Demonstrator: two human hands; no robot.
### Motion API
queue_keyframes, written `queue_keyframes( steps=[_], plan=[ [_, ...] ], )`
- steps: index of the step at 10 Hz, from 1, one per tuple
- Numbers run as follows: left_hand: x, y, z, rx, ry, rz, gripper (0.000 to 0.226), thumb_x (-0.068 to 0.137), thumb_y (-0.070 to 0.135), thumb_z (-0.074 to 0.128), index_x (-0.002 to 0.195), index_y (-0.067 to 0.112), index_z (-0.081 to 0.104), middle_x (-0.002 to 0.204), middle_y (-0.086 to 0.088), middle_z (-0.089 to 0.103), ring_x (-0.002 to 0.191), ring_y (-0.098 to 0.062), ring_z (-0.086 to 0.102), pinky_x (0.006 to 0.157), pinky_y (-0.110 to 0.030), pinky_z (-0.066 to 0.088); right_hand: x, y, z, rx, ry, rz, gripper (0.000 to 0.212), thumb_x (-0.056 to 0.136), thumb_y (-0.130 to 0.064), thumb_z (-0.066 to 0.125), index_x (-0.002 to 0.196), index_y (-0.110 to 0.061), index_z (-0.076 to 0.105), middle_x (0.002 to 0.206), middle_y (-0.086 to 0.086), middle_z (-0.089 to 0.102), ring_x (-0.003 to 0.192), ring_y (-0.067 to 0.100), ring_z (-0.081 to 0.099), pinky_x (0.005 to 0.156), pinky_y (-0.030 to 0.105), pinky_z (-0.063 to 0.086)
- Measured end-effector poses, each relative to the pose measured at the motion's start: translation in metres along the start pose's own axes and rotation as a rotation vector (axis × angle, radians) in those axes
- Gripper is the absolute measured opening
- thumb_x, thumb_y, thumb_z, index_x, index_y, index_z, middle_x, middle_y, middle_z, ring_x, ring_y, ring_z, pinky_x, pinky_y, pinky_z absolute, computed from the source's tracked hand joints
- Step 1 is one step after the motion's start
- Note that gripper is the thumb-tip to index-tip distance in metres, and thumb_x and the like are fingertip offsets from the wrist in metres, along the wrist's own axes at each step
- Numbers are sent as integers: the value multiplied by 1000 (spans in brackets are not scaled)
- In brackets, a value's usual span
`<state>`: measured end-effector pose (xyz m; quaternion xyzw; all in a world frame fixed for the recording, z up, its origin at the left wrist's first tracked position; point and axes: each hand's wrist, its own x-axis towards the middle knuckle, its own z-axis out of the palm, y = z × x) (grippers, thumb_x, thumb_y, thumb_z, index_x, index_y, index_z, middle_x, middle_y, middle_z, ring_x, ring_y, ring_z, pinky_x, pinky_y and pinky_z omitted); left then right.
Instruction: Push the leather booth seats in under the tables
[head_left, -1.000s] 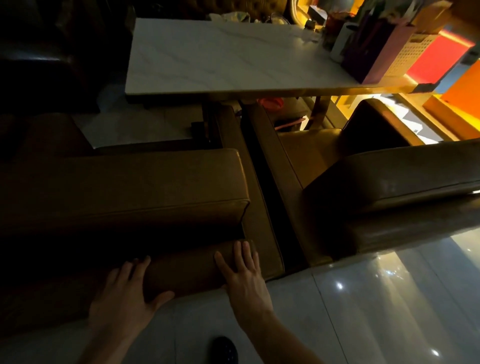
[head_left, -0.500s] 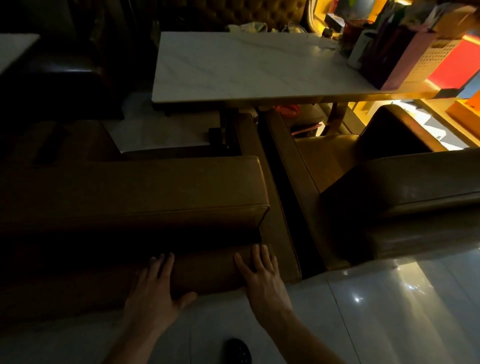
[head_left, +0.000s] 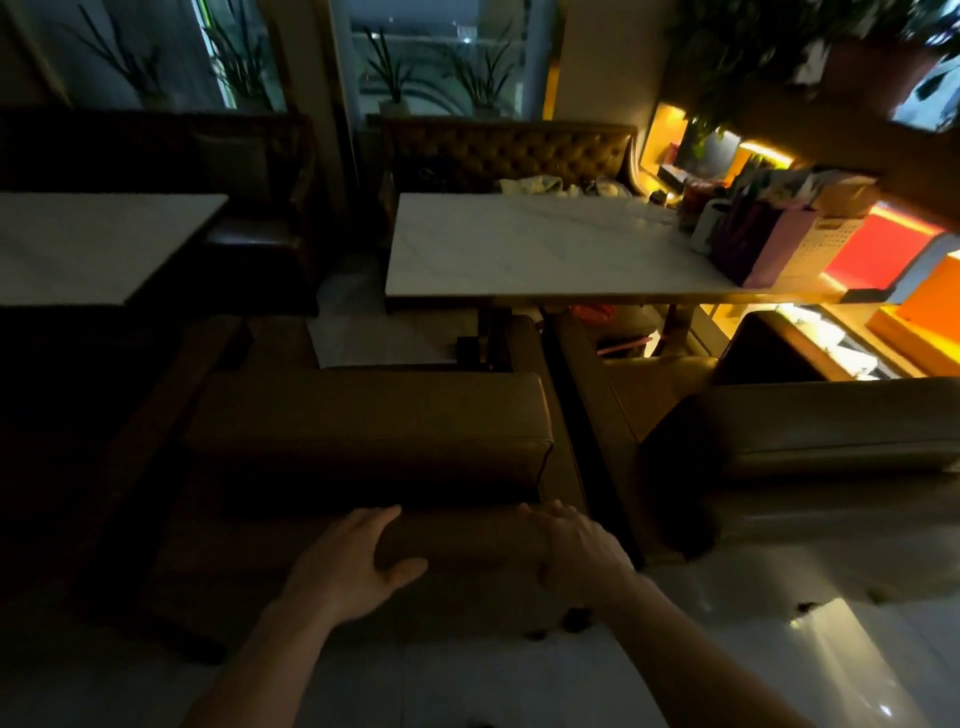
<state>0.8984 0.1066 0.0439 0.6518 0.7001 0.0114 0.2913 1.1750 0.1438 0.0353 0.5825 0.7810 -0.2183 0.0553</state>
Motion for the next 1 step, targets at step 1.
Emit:
queue_keyframes(
  steps=[1],
  plan=[
    [-31,20,-25,-23,-34,28,82,80,74,54,149,44,21,159,10,18,143,-16,24,111,-42,34,-31,1,-28,-5,-23,30,77,93,-33,64,155,-35,19,156,4,32,138,28,39,106,41,43]
  ],
)
